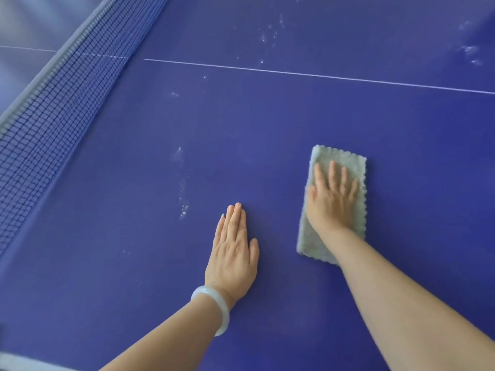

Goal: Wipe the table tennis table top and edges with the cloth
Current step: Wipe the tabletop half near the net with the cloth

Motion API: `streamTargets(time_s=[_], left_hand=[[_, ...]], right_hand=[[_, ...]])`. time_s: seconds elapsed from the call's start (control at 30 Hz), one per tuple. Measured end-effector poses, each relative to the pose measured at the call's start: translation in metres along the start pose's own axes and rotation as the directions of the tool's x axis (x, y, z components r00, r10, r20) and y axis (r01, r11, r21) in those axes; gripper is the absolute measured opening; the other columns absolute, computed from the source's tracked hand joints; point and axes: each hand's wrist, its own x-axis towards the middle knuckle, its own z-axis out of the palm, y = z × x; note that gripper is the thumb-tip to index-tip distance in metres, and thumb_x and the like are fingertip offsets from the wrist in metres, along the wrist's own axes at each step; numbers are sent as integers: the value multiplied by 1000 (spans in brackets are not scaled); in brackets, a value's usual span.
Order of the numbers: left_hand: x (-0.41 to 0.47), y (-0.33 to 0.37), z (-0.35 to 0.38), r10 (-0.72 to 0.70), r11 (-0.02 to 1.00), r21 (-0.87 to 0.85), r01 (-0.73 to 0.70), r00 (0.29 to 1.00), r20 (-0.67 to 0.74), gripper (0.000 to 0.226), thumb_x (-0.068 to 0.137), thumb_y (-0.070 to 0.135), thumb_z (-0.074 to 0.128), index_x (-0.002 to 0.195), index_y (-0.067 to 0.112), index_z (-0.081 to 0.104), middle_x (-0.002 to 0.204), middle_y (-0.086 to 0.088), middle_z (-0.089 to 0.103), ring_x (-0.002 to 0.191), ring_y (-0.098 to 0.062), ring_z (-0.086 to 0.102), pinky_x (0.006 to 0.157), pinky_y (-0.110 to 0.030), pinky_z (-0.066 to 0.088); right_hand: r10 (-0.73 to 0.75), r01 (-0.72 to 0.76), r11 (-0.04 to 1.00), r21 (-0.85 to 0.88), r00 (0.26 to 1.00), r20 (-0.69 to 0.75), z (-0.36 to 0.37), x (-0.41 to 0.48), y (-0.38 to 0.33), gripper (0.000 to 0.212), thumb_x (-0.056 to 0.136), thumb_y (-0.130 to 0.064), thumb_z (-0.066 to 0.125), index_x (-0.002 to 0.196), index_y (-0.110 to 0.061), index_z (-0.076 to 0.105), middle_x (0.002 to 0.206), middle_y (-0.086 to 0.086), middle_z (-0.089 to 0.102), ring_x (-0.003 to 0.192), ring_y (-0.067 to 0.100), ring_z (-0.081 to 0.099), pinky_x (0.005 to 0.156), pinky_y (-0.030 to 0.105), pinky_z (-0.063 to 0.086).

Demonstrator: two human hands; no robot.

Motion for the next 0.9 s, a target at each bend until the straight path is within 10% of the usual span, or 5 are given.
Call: streamTargets(time_s=[0.23,0.5,0.6,0.7,0.9], left_hand=[[-2,-2,0,-4,982,-187,-9,998,-67,61,101,32,21,157,10,15,165,2,6,149,-1,-9,121,-21,-7],[1,-1,6,30,999,-34,-33,996,-90,57,104,26,33,156,5,21,165,-7,7,153,-18,-2,122,-28,-8],[1,-1,6,56,998,-21,-58,993,-105,58,102,21,39,155,3,24,165,-9,11,153,-21,3,123,-28,-7],[2,-3,7,60,998,-6,-61,991,-117,58,101,19,41,154,2,26,164,-11,14,153,-23,5,124,-30,-3],[3,-1,9,23,999,-24,-26,992,-127,58,101,23,40,154,4,26,164,-10,14,153,-23,5,124,-31,-3]], right_hand=[[-540,539,842,19,840,56,15,-133,-8,53,106,-38,20,158,-27,28,166,1,20,154,26,14,123,53,13],[183,-184,983,-3,980,-72,-5,-94,50,56,107,-35,21,161,-24,11,168,7,5,155,29,4,123,54,2],[-230,229,973,-22,971,-60,15,-146,3,55,106,-34,24,160,-23,19,168,6,11,155,30,8,123,54,6],[-583,583,810,-66,812,19,17,-195,37,55,106,-35,26,159,-25,20,167,1,17,154,24,13,125,50,9],[86,-90,993,-73,995,-49,-14,-158,172,58,103,-36,15,159,-25,20,166,9,15,154,31,12,123,56,8]])
